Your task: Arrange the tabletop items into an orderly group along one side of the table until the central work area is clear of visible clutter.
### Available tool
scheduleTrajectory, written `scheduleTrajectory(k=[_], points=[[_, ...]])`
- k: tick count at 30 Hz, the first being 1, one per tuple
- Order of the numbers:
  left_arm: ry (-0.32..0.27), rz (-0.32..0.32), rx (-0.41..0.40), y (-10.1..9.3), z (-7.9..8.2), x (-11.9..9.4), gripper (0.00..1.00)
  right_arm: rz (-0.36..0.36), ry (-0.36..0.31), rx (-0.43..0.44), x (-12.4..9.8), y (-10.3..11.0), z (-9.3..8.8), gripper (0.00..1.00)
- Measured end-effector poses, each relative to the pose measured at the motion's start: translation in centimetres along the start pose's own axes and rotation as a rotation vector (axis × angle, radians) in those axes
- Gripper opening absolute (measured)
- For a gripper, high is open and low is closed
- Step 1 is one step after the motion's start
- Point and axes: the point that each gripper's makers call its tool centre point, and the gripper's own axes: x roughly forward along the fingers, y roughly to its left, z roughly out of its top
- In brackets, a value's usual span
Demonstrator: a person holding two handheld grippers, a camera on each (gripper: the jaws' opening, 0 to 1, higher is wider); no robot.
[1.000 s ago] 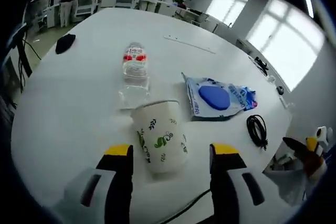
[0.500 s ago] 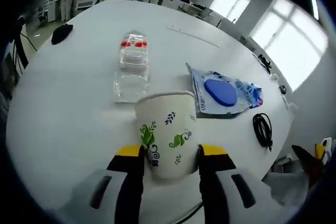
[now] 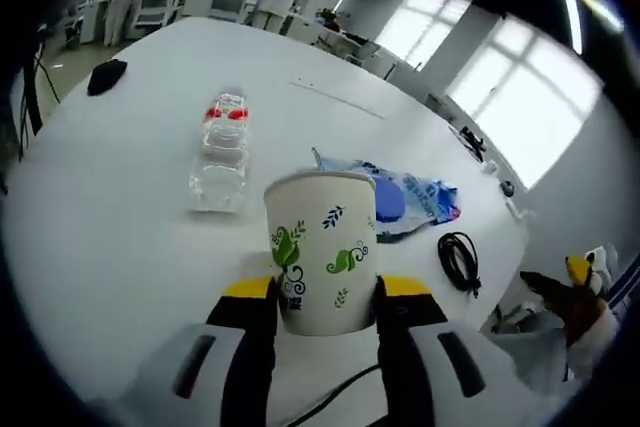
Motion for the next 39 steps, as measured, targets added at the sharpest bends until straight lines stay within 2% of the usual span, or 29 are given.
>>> scheduleTrajectory(k=[3, 4, 6, 10, 13, 16, 19, 24, 27, 28, 31, 34, 35, 39], points=[[-0.051, -0.105, 0.041, -2.7, 0.7, -0.7, 0.37, 0.033, 0.040, 0.000, 0.9, 0.8, -0.2, 0.75], [-0.072, -0.157, 0.055, -4.2, 1.0, -1.2, 0.37, 0.057, 0.055, -0.006, 1.3, 1.5, -0.2, 0.75], [-0.105, -0.231, 0.070, -6.0, 1.4, -1.8, 0.37, 0.120, 0.091, 0.018, 2.2, 3.1, -0.4, 0.75], [-0.153, -0.343, 0.091, -8.4, 2.1, -2.9, 0.37, 0.257, 0.141, 0.014, 4.4, 6.2, -0.7, 0.76], [-0.168, -0.417, 0.128, -10.4, 1.8, -4.0, 0.37, 0.352, 0.177, 0.028, 5.4, 8.6, -1.2, 0.76], [-0.189, -0.487, 0.175, -12.1, 1.5, -5.3, 0.37, 0.429, 0.210, 0.024, 5.5, 10.8, -1.8, 0.76], [-0.208, -0.552, 0.159, -13.3, 1.4, -6.4, 0.37, 0.477, 0.259, -0.032, 5.3, 12.2, -2.8, 0.76], [-0.205, -0.623, 0.208, -15.2, 0.9, -7.5, 0.37, 0.537, 0.358, -0.114, 5.2, 13.6, -4.9, 0.74], [-0.208, -0.691, 0.221, -16.4, 0.7, -8.4, 0.37, 0.599, 0.356, -0.145, 4.9, 14.9, -5.2, 0.70], [-0.208, -0.707, 0.227, -16.8, 0.6, -8.7, 0.37, 0.637, 0.355, -0.124, 4.5, 15.6, -5.2, 0.69], [-0.193, -0.743, 0.231, -17.4, 0.1, -9.1, 0.37, 0.679, 0.340, -0.086, 4.2, 16.3, -5.0, 0.59], [-0.185, -0.744, 0.242, -17.6, -0.1, -9.0, 0.37, 0.720, 0.306, 0.009, 4.1, 17.0, -4.2, 0.53], [-0.185, -0.745, 0.241, -17.6, 0.0, -9.0, 0.37, 0.734, 0.309, 0.011, 3.9, 17.0, -4.2, 0.49], [-0.199, -0.754, 0.212, -17.7, 0.6, -9.1, 0.37, 0.734, 0.294, 0.017, 3.9, 17.1, -3.8, 0.46]])
